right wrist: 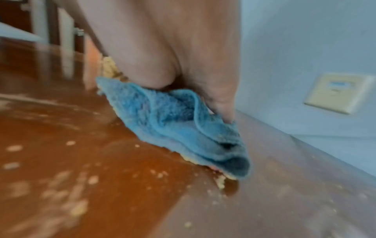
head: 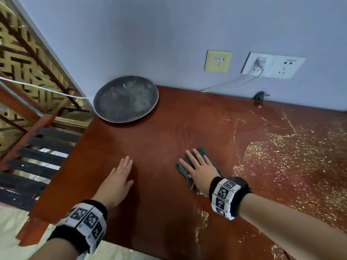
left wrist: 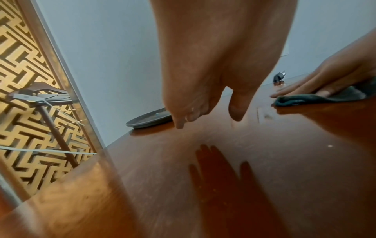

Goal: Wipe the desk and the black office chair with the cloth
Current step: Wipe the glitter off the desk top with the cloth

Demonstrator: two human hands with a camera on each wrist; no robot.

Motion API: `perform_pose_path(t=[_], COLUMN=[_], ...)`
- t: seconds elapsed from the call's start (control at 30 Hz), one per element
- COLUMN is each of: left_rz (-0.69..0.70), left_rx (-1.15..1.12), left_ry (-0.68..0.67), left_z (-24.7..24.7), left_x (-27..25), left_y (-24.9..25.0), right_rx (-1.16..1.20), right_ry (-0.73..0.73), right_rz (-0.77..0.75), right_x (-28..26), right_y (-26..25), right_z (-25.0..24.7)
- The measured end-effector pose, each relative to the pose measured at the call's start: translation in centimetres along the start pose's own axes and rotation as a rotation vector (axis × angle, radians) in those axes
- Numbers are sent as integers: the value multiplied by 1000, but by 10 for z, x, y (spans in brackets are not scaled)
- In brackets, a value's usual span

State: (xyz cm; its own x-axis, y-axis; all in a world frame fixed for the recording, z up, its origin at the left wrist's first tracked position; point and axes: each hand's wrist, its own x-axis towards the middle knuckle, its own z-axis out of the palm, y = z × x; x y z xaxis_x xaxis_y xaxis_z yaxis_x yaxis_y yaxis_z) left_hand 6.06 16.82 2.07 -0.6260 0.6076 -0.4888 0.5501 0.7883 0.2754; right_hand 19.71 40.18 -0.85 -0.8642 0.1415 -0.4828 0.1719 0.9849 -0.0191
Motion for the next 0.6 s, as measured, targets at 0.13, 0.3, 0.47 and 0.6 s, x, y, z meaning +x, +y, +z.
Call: perform_pose_path(t=[0.13, 0.3, 0.47, 0.6], left_rz=[33, 115, 129, 114], left_rx=[-16, 3, 13, 41], left_ry=[-16, 3, -9, -43], left_z=[-7, -19, -22, -20], left_x=[13, 32, 40, 44], left_y=[7, 27, 32, 30], right_rx=[41, 65, 115, 156], right_ry=[9, -14, -36, -75], right_rz=[-309, -279, 45, -58], right_x=[-42, -23, -6, -1], right_y=[-45, -13, 19, -10], right_z=[30, 21, 6, 4])
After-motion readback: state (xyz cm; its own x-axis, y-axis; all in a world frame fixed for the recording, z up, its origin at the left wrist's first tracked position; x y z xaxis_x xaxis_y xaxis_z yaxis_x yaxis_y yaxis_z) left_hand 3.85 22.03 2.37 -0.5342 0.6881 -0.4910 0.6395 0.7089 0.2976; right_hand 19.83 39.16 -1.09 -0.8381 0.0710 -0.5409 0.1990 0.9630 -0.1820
